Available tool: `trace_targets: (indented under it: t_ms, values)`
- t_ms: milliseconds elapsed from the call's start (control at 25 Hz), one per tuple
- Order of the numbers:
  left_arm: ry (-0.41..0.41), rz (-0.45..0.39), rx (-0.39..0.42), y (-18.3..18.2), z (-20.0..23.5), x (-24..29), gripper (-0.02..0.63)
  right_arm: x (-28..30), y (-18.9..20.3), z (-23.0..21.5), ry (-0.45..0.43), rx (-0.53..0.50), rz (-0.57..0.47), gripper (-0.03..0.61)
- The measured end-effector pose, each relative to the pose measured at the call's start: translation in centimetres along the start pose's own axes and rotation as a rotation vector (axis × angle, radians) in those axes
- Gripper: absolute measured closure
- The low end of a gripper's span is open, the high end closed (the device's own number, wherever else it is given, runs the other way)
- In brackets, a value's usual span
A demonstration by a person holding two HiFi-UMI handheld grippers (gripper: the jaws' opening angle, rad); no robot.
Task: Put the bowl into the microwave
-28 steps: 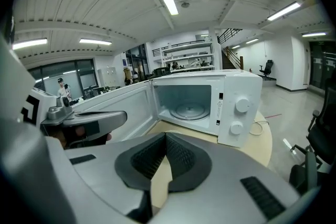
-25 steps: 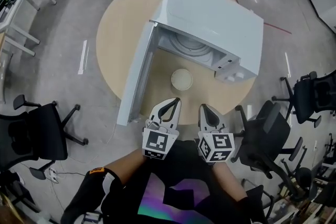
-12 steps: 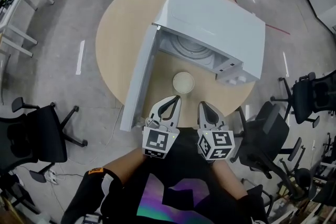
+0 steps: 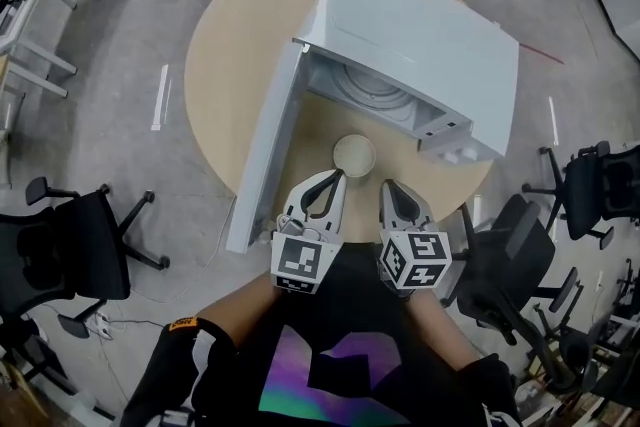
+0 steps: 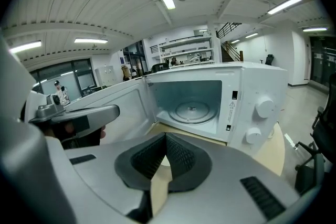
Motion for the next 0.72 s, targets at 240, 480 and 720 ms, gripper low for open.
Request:
trace_targets:
  t_ms: [240, 480, 720]
  values:
    - [-0.031, 0.032, 0.003, 0.8, 0.8, 1.6, 0.571, 2.4, 0.4, -1.3, -0.016, 0.02, 0.048, 0.563]
    - [-0.083, 0.057, 0.0, 1.7, 1.9, 2.9, 0.571, 4.5, 1.7, -2.8, -0.023, 0.046, 0.122, 0.561]
    - [-0.129, 0.089, 0.001, 2.9, 2.6, 3.7, 0.571, 6.2, 3.5, -3.6, -0.061, 0.079, 0.207, 0.561]
Point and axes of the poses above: the fingertips, and each gripper's own axes: x forward along the fingers, z to its left, y out of its underside, the point moved 4 cm from there along -x, backward along the fingers, and after that the axes turned 11 degrees about -z, right-handed, at the moved point
